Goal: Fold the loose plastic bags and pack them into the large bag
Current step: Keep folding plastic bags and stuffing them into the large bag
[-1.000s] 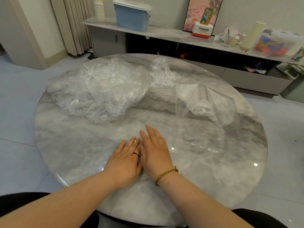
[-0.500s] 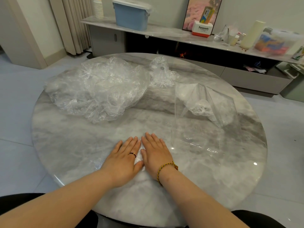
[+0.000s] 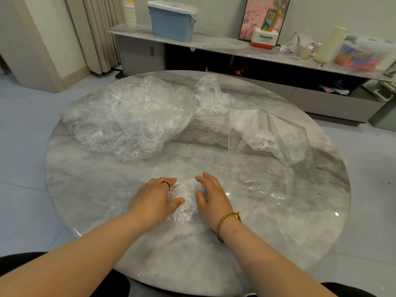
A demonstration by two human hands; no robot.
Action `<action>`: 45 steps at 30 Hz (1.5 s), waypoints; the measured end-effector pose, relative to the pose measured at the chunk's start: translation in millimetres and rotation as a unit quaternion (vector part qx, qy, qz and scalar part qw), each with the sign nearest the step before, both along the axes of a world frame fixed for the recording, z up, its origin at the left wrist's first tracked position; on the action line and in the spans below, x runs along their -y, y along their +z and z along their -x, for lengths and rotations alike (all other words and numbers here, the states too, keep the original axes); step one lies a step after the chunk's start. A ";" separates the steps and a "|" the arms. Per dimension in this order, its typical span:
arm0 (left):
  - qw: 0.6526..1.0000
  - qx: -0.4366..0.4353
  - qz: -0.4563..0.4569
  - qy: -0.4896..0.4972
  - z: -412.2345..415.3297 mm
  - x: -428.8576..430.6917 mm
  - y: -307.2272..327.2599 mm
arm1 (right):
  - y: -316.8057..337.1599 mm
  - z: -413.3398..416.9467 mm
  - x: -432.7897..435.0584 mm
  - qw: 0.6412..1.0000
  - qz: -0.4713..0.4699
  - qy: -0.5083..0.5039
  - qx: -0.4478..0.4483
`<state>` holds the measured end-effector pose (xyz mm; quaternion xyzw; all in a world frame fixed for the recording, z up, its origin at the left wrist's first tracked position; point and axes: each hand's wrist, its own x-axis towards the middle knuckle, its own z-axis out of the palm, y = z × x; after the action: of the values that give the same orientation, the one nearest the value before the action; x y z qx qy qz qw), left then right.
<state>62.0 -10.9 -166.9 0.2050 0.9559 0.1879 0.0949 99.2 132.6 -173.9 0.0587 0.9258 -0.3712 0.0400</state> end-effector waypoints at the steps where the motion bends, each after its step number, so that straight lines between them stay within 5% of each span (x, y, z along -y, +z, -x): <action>1: 1.000 0.012 -0.016 0.019 1.8 0.0 0.4 | 1.2 -3.4 -1.6 1.000 0.012 -0.006 -0.007; 7: 0.989 0.106 -0.044 0.094 6.5 -5.3 4.3 | 11.8 -19.9 -6.0 0.993 0.103 -0.049 -0.017; 11: 0.968 0.129 -0.161 0.144 7.0 -6.3 3.5 | 20.3 -20.6 -7.2 0.987 0.133 -0.071 -0.049; 18: 0.835 0.177 -0.479 0.205 -3.9 -11.8 36.9 | 38.4 -22.8 -13.3 0.954 0.225 -0.184 -0.071; 23: 0.797 0.210 -0.537 0.182 -12.9 -20.0 48.7 | 45.2 -25.8 -8.5 0.906 0.395 -0.145 0.051; 27: 0.815 0.221 -0.512 0.159 -24.3 -33.7 50.1 | 44.9 -23.9 -16.8 0.881 0.451 -0.146 0.005; 34: 0.906 0.113 -0.389 0.120 -15.0 -60.3 50.9 | 51.8 -24.2 -59.9 0.857 0.416 -0.299 -0.056; 39: 0.976 -0.020 -0.219 0.009 -1.2 -101.1 42.7 | 52.8 -28.5 -98.7 0.804 0.434 -0.399 -0.084; 45: 0.999 -0.036 0.029 -0.029 14.7 -137.1 40.5 | 47.7 -28.3 -119.5 0.792 0.431 -0.423 -0.095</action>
<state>47.3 126.2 -126.4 0.2363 0.9574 0.1496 0.0713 127.5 252.1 -126.2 0.3851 0.5521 -0.7152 -0.1882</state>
